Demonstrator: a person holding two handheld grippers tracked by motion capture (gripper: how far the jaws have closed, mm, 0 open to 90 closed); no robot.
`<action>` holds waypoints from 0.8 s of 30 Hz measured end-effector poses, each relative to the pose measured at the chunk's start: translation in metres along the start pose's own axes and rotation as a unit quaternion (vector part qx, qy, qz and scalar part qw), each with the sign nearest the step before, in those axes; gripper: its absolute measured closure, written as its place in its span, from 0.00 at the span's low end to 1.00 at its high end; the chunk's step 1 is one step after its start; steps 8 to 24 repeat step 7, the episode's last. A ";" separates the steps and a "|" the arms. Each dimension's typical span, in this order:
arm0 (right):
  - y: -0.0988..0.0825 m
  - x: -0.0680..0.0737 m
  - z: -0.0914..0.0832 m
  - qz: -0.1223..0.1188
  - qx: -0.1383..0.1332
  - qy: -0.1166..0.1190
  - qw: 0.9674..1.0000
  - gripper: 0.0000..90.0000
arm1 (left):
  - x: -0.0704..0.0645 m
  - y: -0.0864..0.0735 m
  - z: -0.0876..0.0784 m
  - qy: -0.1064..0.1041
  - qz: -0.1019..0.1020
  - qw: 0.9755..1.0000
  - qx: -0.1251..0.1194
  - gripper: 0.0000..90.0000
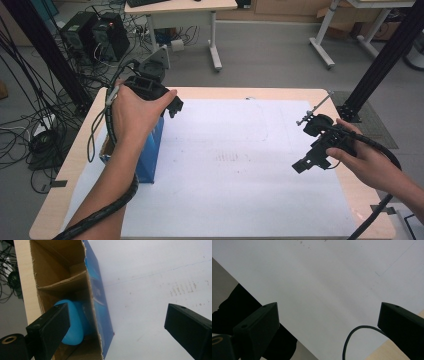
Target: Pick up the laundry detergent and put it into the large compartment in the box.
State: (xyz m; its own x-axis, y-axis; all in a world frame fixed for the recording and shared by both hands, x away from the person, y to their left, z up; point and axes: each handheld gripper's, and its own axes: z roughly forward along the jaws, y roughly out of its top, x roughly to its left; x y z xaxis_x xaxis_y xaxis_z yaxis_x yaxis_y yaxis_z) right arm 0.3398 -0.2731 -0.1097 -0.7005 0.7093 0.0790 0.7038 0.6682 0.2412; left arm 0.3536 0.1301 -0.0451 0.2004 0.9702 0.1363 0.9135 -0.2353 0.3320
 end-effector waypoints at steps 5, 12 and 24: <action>0.000 0.000 0.001 -0.001 -0.001 0.000 1.000 0.04 | 0.000 0.000 0.000 0.000 -0.001 1.000 -0.001 0.07; 0.000 0.000 0.001 -0.001 0.000 0.000 1.000 0.04 | 0.000 -0.002 0.000 -0.001 0.000 1.000 -0.003 0.07; 0.000 0.000 0.001 -0.001 0.000 0.000 1.000 0.04 | 0.000 -0.002 0.000 -0.001 0.000 1.000 -0.003 0.07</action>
